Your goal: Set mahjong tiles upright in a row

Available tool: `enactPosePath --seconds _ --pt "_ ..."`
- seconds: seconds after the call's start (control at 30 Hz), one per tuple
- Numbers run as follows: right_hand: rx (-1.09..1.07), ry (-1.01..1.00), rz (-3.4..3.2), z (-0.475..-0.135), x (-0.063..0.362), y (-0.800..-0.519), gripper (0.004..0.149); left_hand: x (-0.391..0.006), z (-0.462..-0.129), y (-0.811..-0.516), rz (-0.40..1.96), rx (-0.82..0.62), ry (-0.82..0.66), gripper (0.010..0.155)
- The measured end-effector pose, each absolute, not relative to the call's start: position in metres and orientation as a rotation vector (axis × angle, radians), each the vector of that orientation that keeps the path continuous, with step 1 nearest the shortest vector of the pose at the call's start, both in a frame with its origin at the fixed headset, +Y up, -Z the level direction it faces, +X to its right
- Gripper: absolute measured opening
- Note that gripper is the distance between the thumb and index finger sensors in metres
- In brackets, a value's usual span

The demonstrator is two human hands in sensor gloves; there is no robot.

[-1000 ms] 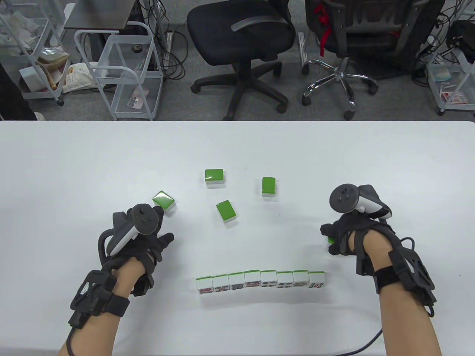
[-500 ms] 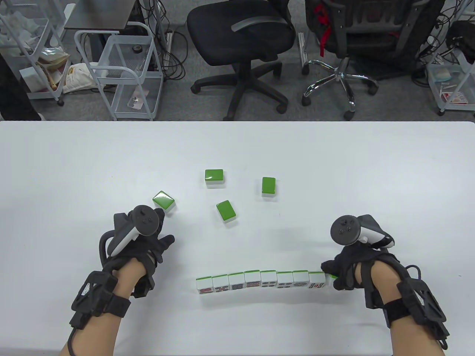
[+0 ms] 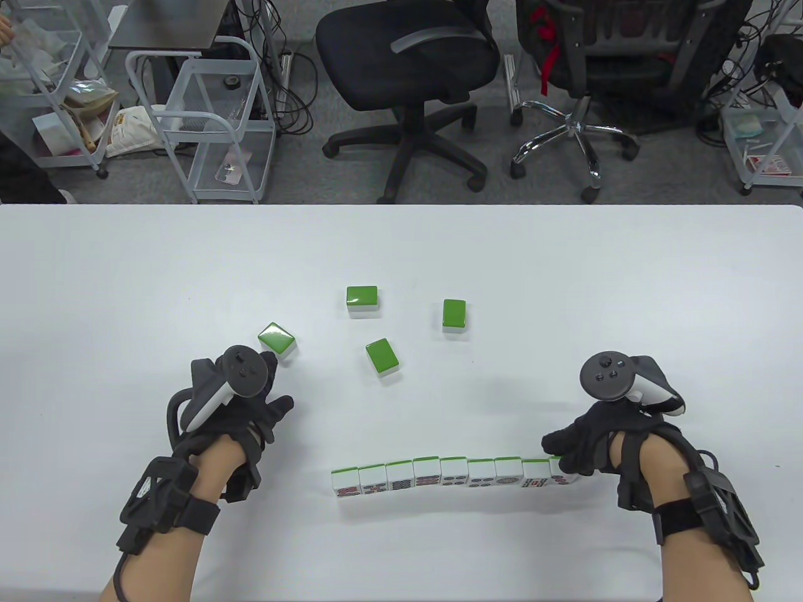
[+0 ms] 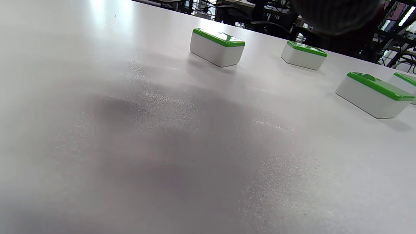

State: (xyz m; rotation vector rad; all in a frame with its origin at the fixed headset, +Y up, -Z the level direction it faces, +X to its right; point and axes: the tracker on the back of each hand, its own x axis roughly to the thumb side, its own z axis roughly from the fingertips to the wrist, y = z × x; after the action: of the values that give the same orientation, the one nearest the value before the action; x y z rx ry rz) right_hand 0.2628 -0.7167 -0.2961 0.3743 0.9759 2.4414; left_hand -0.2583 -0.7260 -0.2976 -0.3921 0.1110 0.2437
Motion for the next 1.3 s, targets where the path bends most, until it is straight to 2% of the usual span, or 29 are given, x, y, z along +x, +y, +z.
enactPosePath --seconds 0.13,0.23,0.33,0.57,0.83,1.1,1.27,1.3 --pt "0.249 0.681 2.682 -0.297 0.260 -0.677 0.063 -0.262 -0.299 -0.726 0.244 -0.385 0.122 0.081" --pt "0.140 0.460 2.821 -0.298 0.251 -0.666 0.074 -0.263 -0.300 -0.728 0.233 -0.389 0.130 0.081" --pt "0.099 0.301 2.849 -0.297 0.238 -0.669 0.079 -0.264 -0.300 -0.729 0.235 -0.385 0.135 0.081" --pt "0.095 0.309 2.841 -0.297 0.232 -0.694 0.084 -0.262 -0.306 -0.726 0.212 -0.326 0.145 0.083" --pt "0.107 0.356 2.829 -0.297 0.232 -0.697 0.084 -0.263 -0.354 -0.698 -0.001 -0.248 0.224 0.080" --pt "0.123 0.323 2.825 -0.296 0.228 -0.691 0.084 -0.237 -0.395 -0.735 -0.156 -0.318 0.255 0.082" --pt "0.120 0.326 2.816 -0.296 0.231 -0.690 0.084 -0.231 -0.405 -0.756 -0.223 -0.349 0.272 0.080" --pt "0.118 0.329 2.814 -0.296 0.232 -0.690 0.084 -0.230 -0.405 -0.757 -0.233 -0.317 0.276 0.079"
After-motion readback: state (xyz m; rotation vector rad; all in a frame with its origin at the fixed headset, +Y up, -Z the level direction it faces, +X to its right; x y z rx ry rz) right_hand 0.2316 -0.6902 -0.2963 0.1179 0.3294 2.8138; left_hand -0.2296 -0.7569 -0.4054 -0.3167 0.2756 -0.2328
